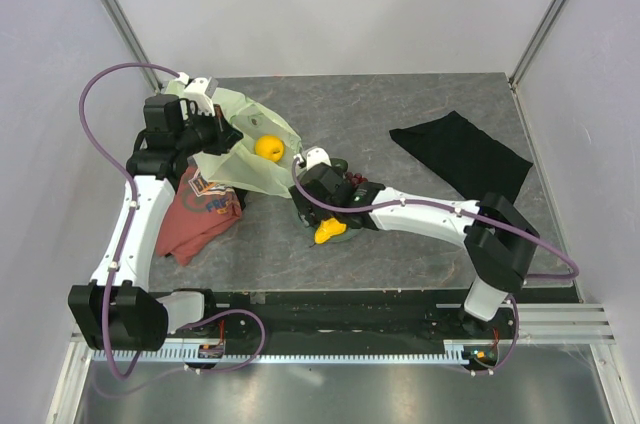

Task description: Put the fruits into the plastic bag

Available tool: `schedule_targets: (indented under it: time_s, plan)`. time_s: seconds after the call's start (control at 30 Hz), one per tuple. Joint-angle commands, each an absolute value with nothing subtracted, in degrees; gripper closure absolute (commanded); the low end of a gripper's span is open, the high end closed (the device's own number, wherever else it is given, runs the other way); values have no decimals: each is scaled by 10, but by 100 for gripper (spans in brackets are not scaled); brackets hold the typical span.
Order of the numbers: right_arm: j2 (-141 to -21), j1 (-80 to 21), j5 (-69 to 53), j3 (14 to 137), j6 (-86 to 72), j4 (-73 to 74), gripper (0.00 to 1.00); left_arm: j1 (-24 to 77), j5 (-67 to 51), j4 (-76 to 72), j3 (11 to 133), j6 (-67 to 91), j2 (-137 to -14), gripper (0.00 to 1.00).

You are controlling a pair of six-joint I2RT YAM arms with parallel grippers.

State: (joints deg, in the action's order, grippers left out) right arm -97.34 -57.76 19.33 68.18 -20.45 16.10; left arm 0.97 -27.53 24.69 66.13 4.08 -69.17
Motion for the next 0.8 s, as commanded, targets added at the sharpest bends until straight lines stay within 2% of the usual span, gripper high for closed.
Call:
schedule_targets:
  time_s: [0.0,0.2,0.77]
  plan:
    - [-991,-577,206,717,-214,171,11,6,-282,228,663,53,-694,98]
    - [-1025,-577,182,740,-207,164,16,6,-281,227,662,52,-695,98]
    - [-1079,-577,174,758,-206,161,20,6,-282,228,662,53,-698,99]
